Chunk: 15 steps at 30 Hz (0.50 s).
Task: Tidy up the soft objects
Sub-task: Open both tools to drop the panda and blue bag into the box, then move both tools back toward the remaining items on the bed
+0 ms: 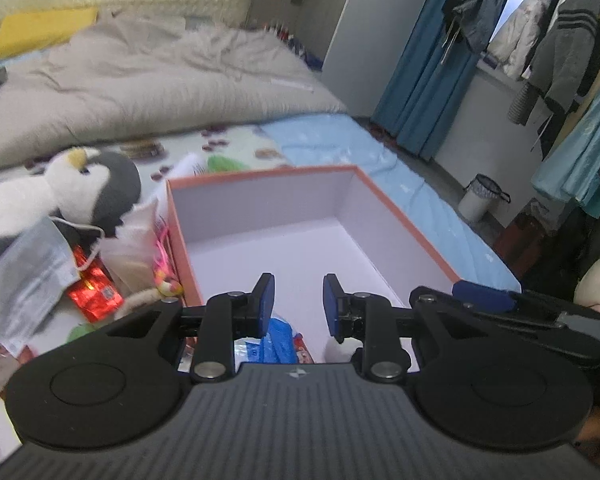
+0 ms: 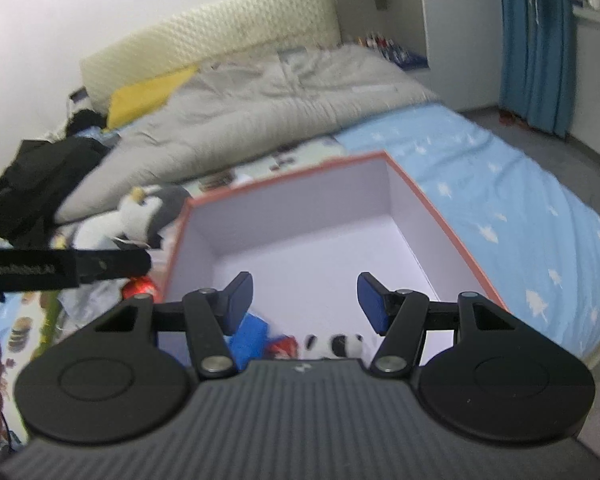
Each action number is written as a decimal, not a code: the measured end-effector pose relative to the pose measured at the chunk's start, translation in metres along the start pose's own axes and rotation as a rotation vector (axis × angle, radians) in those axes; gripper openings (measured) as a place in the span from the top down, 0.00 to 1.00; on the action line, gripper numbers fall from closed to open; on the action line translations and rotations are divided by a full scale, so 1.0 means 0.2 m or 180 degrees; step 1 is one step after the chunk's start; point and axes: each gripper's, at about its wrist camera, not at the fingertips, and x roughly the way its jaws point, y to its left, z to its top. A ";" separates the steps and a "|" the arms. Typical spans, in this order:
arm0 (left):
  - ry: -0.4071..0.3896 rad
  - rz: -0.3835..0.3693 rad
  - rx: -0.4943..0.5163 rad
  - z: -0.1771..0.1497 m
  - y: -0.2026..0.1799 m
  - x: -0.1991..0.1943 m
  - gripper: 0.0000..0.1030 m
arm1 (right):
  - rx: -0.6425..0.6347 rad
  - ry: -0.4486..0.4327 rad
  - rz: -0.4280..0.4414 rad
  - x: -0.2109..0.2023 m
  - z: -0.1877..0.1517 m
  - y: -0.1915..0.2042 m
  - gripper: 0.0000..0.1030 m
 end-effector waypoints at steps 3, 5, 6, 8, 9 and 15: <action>-0.0086 0.0007 0.0007 -0.03 0.02 -0.10 0.70 | -0.0055 -0.0138 0.0081 -0.07 0.01 0.08 0.41; -0.0140 0.0022 -0.0010 -0.05 0.04 -0.16 0.70 | -0.0104 -0.0227 0.0164 -0.10 0.00 0.13 0.41; -0.0149 0.0024 -0.0019 -0.07 0.05 -0.18 0.70 | -0.0114 -0.0255 0.0205 -0.12 -0.01 0.15 0.41; -0.0188 0.0049 -0.0059 -0.11 0.08 -0.24 0.70 | -0.0127 -0.0297 0.0286 -0.15 -0.02 0.19 0.41; -0.0204 0.0073 -0.0065 -0.12 0.10 -0.26 0.70 | -0.0138 -0.0311 0.0315 -0.16 -0.02 0.21 0.41; -0.0235 0.0184 -0.0153 -0.22 0.21 -0.38 0.70 | -0.0264 -0.0358 0.0393 -0.20 -0.08 0.33 0.41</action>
